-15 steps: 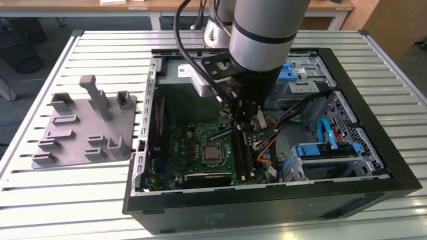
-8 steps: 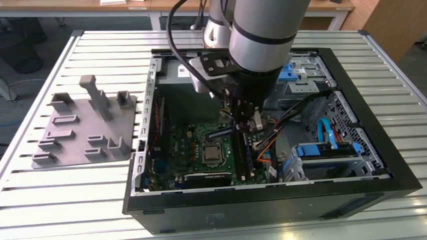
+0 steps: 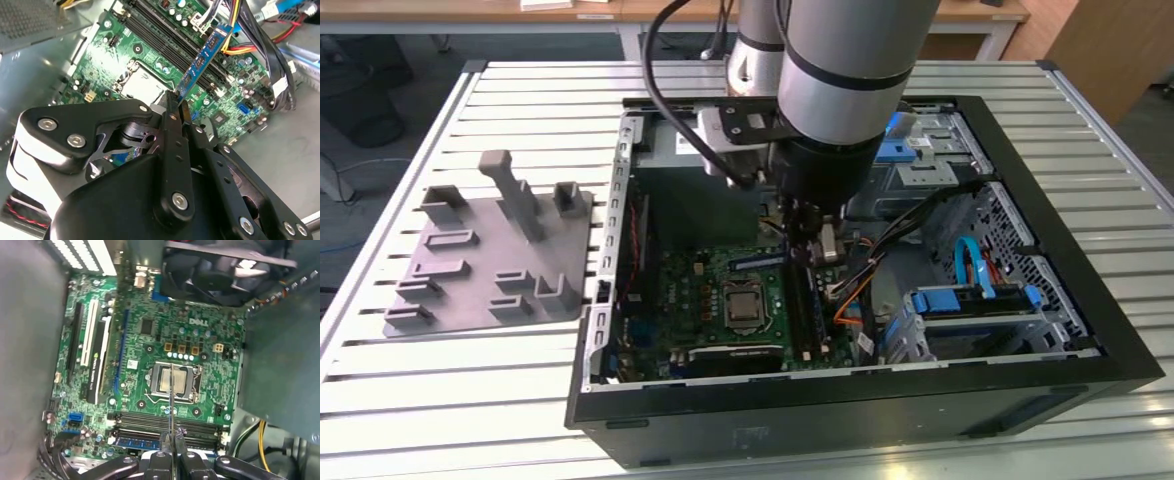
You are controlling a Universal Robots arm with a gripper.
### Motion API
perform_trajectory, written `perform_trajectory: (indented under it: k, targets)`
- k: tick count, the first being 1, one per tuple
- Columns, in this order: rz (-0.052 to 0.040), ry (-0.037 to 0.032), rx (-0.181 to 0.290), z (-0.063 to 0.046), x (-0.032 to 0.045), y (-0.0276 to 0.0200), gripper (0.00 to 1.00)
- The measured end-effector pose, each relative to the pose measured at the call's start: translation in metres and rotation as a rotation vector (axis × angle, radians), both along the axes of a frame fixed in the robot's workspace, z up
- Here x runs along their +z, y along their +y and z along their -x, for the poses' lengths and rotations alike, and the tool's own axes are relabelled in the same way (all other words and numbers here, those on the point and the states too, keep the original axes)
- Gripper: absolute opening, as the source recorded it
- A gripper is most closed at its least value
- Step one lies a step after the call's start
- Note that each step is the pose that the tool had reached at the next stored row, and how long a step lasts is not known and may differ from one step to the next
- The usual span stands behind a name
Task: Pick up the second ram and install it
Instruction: 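Insert the second ram into the second slot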
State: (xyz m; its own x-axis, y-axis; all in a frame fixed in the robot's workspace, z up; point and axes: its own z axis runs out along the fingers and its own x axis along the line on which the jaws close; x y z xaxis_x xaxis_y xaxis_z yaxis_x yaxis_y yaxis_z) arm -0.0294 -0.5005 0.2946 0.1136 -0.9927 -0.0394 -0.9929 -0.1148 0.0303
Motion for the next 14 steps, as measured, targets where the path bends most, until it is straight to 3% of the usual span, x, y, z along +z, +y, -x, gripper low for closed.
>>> perform_trajectory:
  k: [14]
  targets:
    - [0.0025, 0.0000, -0.225, 0.0000, -0.0008, 0.0000, 0.14]
